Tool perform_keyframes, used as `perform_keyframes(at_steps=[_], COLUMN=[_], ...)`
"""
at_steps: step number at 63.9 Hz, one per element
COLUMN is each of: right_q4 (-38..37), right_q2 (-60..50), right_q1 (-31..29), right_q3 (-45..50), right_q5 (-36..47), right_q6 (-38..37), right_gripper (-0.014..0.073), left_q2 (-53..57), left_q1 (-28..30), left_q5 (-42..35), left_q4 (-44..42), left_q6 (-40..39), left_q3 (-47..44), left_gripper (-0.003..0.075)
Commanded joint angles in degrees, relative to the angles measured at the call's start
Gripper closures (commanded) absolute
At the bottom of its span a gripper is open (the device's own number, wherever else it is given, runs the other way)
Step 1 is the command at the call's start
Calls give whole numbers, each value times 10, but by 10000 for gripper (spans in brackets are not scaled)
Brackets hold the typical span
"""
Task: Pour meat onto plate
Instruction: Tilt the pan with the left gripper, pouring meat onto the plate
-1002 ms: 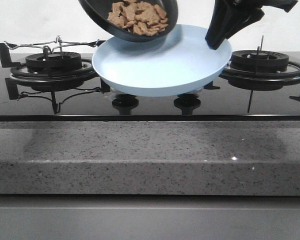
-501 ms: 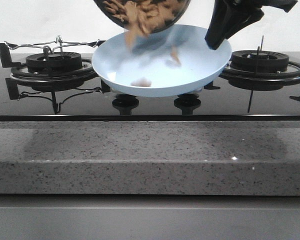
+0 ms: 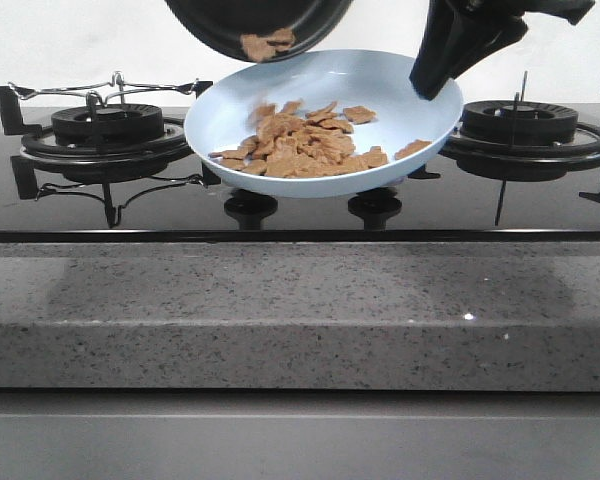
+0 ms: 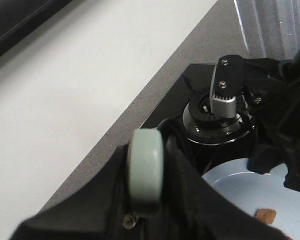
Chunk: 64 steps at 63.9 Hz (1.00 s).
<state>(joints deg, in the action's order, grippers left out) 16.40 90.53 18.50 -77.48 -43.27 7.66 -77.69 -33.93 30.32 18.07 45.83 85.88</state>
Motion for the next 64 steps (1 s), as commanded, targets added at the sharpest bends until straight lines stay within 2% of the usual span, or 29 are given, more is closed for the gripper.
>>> perform_keyframes(at_steps=[1, 13, 23, 34, 41, 50, 59, 64], right_q4=[14, 14, 14, 14, 14, 14, 14, 14], right_q2=[-26, -26, -26, -26, -26, -26, -26, -26], right_q1=[-1, -1, -1, -1, -1, -1, -1, -1], right_q3=[-16, -16, -16, -16, -16, -16, -16, -16], right_q5=[30, 30, 30, 30, 30, 30, 29, 29], right_q6=[4, 4, 4, 4, 4, 4, 4, 4], right_gripper=[664, 664, 664, 664, 664, 664, 664, 664], left_q2=[22, 23, 23, 23, 23, 16, -24, -56], left_q1=[-5, -29, -38, 3, 67, 191, 326, 391], left_q5=[-61, -59, -59, -58, -55, -24, 67, 122], left_q4=[5, -30, -42, -18, 109, 313, 506, 585], left_q6=[0, -1, -49, -87, -88, -54, -38, -38], left_q3=[22, 22, 22, 22, 22, 20, 19, 19], left_gripper=[741, 741, 741, 741, 741, 741, 741, 741])
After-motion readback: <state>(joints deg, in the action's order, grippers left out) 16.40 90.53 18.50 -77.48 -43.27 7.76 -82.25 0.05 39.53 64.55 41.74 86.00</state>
